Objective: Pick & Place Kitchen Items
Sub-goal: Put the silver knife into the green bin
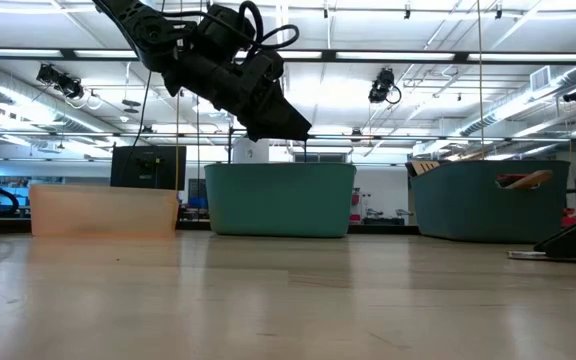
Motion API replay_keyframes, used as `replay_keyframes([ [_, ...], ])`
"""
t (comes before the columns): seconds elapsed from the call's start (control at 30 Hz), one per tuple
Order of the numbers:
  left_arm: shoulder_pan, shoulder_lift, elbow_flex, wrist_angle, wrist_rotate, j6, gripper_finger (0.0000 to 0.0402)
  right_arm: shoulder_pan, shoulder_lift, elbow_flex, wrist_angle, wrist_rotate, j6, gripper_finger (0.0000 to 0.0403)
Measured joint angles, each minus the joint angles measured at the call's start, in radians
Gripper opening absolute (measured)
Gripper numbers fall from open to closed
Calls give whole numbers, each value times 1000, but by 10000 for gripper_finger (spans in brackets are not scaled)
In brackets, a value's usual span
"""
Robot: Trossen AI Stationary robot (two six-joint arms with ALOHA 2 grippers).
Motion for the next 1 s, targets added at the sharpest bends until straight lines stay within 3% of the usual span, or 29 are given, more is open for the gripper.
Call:
replay_keyframes([
  [0.8,0,0,0,1,0,2,181,1,-1,13,-110,29,104,122],
  [1.0,0,0,0,1,0,3,181,1,1,13,-137,49,135,83],
])
